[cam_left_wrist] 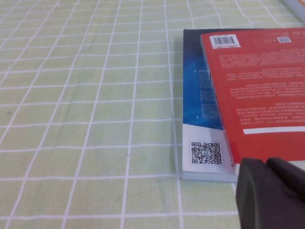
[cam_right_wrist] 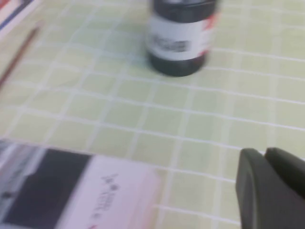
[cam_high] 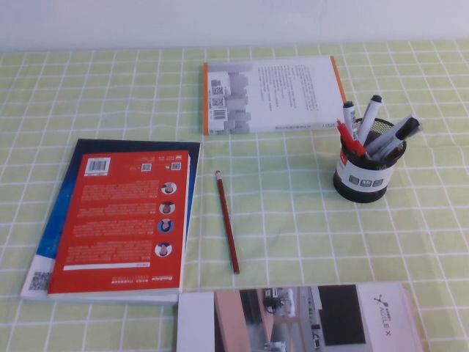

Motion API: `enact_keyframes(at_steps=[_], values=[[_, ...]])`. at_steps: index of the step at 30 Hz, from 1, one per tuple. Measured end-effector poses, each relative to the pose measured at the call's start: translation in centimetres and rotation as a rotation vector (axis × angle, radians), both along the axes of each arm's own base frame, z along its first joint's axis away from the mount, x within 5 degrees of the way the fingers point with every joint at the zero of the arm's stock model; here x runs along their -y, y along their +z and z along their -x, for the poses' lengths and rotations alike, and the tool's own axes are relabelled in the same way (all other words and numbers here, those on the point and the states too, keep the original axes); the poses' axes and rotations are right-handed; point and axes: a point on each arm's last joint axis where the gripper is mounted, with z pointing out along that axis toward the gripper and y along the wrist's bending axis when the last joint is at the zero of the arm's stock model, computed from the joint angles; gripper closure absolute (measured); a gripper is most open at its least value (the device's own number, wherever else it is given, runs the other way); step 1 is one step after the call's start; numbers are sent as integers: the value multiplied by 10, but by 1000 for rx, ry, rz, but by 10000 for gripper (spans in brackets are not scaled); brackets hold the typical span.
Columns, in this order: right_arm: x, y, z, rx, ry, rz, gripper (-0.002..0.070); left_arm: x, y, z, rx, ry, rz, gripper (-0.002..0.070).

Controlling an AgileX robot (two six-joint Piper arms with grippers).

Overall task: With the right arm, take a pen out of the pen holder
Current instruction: 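Take a marker out of the pen holder and lay it on the table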

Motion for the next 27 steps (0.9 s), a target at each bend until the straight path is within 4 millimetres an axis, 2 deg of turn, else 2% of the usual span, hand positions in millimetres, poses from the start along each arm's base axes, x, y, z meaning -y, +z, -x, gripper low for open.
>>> enact_keyframes(at_steps=[5, 9, 15, 27], values=[[17, -27, 17, 99, -151, -26, 688, 0, 0, 0, 0, 0, 0, 680], [22, -37, 26, 165, -199, -38, 689, 0, 0, 0, 0, 0, 0, 680], [23, -39, 34, 270, -204, -60, 688, 0, 0, 0, 0, 0, 0, 680], [22, -46, 37, 190, -197, -37, 688, 0, 0, 0, 0, 0, 0, 680]])
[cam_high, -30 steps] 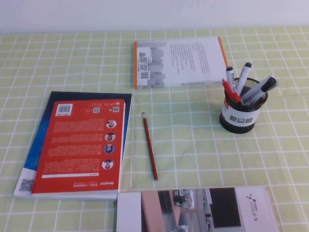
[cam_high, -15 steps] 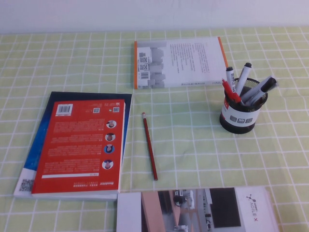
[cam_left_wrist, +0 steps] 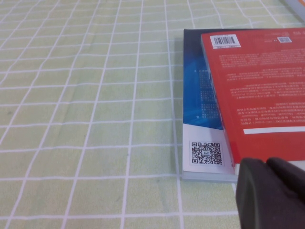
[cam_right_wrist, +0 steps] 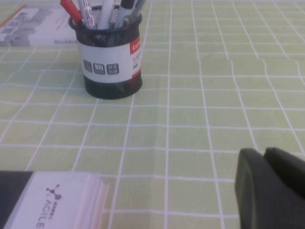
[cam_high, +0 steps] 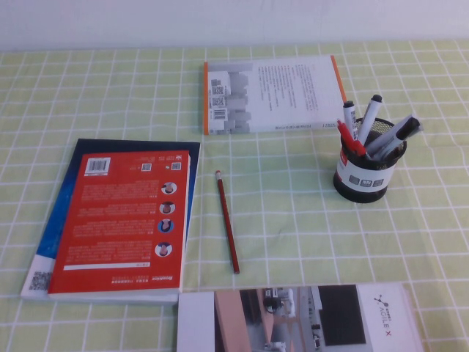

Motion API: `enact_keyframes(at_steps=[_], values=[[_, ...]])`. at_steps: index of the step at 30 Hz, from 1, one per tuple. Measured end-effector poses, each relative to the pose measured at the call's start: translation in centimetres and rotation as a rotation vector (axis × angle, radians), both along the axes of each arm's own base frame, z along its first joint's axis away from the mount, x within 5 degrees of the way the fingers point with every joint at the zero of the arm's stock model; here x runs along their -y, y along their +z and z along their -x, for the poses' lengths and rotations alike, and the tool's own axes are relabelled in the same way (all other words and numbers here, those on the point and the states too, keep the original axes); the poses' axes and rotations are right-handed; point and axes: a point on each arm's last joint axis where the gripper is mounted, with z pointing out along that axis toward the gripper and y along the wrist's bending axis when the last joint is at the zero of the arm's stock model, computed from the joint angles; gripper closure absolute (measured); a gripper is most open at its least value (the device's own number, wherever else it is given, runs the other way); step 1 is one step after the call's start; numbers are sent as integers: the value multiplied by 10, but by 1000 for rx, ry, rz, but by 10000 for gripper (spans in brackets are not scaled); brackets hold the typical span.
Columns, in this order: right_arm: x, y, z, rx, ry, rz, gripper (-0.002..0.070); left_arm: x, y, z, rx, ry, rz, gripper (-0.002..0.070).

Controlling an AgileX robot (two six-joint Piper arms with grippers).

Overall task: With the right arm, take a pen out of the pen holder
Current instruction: 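Take a marker out of the pen holder and lay it on the table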

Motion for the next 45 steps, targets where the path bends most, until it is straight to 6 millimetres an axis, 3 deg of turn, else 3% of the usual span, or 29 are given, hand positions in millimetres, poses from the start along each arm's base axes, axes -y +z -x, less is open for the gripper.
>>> enact_keyframes(at_steps=[45], values=[[-2, -6, 2, -62, 35, 47, 689, 0, 0, 0, 0, 0, 0, 680]])
